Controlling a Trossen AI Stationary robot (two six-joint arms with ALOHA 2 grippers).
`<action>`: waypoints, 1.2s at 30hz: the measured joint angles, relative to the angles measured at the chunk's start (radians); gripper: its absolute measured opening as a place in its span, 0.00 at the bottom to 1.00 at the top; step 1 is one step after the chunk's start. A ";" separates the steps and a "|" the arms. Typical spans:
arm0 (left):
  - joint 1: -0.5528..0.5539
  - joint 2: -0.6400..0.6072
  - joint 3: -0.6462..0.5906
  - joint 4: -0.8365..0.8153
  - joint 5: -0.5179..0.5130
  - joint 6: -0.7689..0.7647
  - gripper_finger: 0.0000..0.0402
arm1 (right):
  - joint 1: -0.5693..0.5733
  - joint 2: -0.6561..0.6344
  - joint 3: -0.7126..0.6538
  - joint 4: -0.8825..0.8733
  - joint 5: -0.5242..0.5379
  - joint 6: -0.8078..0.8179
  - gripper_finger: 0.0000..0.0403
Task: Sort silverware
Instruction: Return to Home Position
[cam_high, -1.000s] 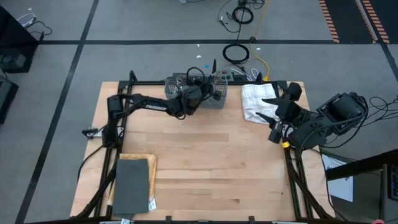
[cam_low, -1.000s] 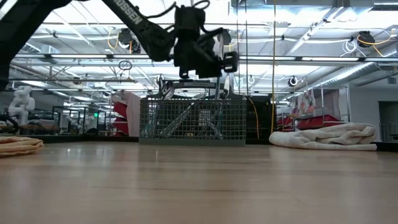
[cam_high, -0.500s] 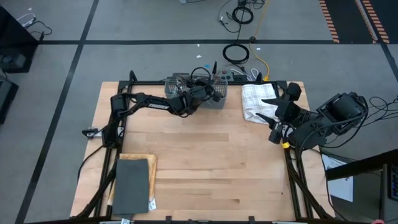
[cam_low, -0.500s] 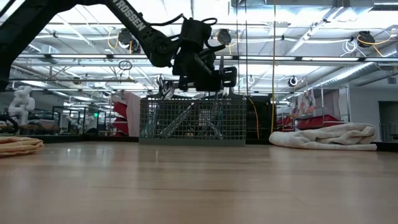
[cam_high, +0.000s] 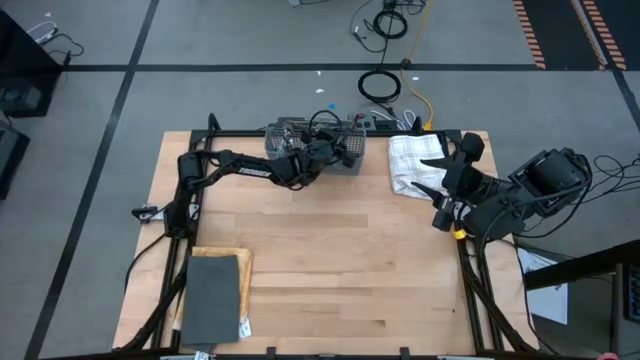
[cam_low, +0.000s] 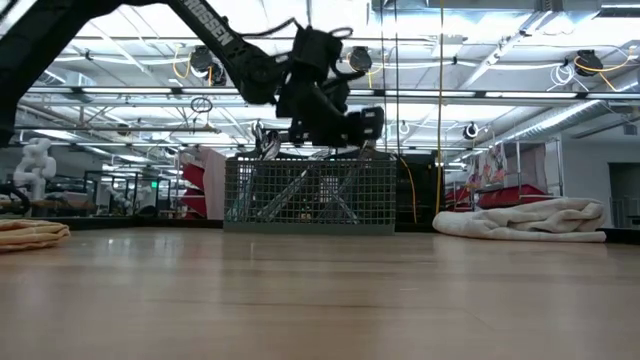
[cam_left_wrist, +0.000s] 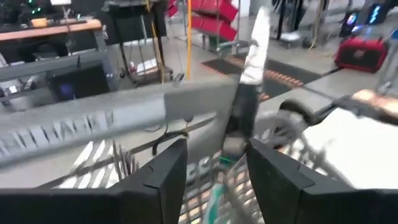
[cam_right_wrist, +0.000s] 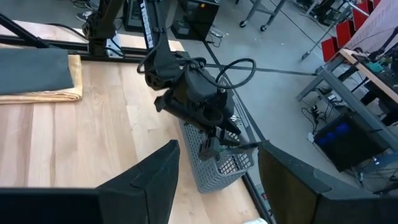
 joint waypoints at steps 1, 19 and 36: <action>-0.008 -0.014 -0.001 0.000 0.000 0.000 0.43 | 0.001 0.000 0.000 0.000 0.000 -0.008 0.50; -0.199 -0.824 0.001 -0.692 0.587 -0.039 0.43 | 0.169 -0.367 -0.236 0.000 -0.002 0.017 0.50; -0.215 -1.689 -0.336 -0.872 0.560 -0.071 0.43 | 0.175 -1.006 -0.865 0.347 -0.048 0.176 0.50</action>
